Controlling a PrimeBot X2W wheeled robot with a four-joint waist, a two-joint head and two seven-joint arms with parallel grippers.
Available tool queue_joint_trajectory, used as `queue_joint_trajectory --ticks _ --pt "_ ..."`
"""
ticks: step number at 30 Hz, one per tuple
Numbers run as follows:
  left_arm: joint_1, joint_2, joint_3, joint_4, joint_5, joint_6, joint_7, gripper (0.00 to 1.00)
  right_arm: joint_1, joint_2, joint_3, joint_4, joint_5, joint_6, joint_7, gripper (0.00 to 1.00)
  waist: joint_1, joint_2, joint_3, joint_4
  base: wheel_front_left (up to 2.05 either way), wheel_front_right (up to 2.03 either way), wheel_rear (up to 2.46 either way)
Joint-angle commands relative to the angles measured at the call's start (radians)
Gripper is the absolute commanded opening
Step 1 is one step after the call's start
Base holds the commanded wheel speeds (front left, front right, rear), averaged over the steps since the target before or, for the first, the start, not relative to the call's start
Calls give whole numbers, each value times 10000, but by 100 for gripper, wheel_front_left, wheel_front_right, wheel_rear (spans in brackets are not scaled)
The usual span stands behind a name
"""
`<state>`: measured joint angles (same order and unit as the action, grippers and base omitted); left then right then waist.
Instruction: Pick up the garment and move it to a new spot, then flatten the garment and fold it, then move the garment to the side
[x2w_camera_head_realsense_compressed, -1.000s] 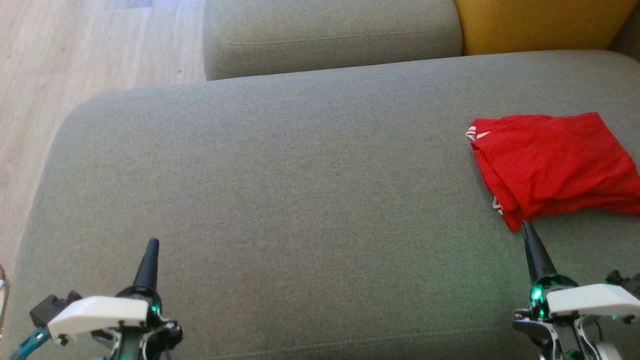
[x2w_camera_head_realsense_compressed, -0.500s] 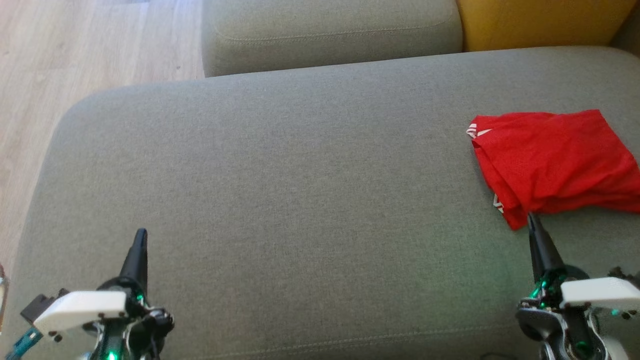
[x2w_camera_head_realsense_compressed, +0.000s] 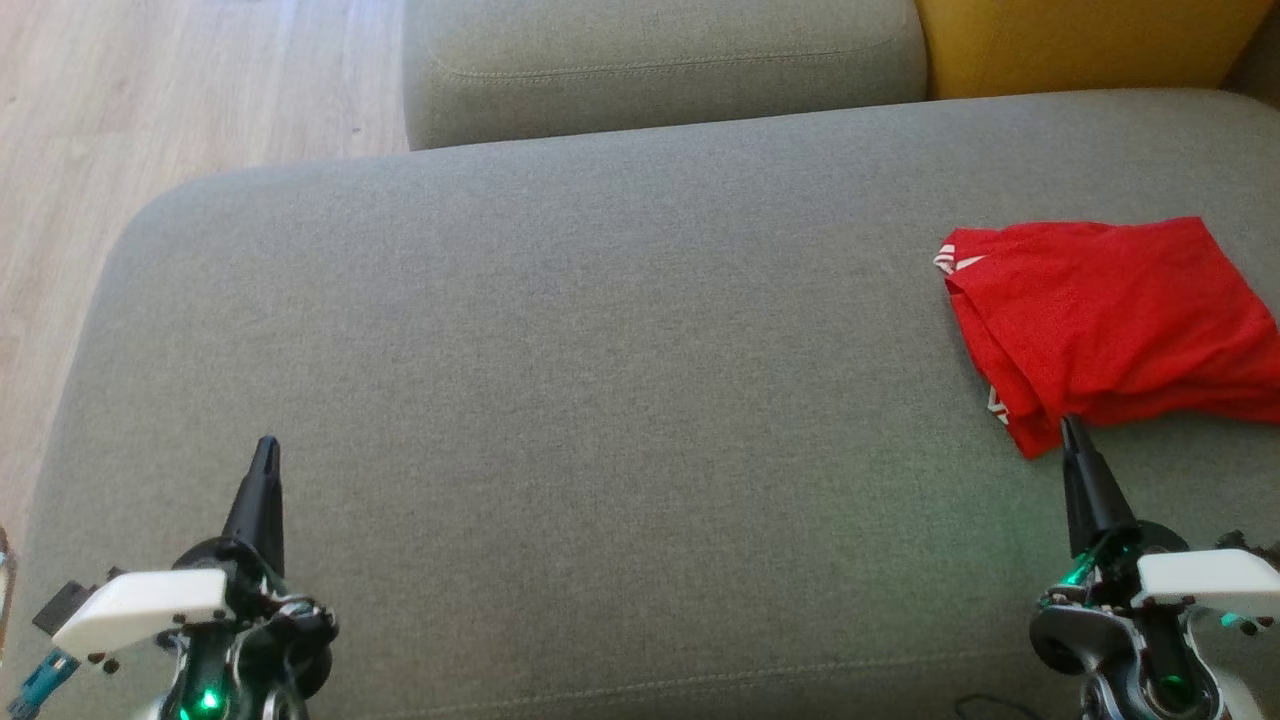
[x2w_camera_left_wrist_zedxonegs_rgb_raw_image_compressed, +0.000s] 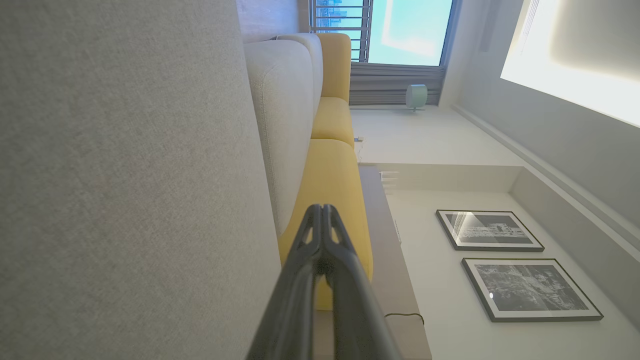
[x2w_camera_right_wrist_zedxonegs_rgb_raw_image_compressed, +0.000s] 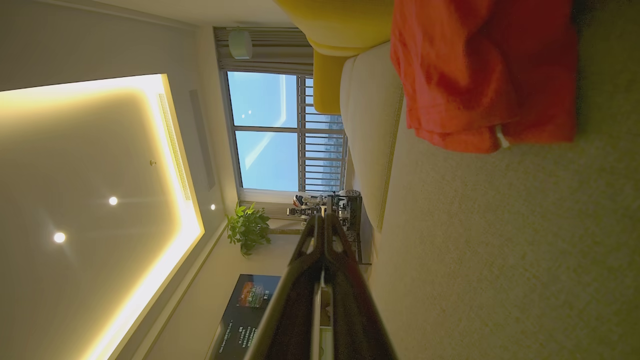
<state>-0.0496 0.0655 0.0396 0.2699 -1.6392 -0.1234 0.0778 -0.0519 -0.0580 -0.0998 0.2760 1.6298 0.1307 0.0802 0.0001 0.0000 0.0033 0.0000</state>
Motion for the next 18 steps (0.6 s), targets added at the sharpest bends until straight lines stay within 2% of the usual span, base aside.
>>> queue_joint_trajectory --ticks 1,18 --pt "-551 128 353 -266 -19 -73 42 0 -533 -140 161 -331 39 0 88 0 -1 0 -1 0 0 0 0" --pt "-557 77 425 -262 42 -73 100 0 -538 -98 102 -327 -11 0 135 0 -1 0 -1 0 0 0 0"
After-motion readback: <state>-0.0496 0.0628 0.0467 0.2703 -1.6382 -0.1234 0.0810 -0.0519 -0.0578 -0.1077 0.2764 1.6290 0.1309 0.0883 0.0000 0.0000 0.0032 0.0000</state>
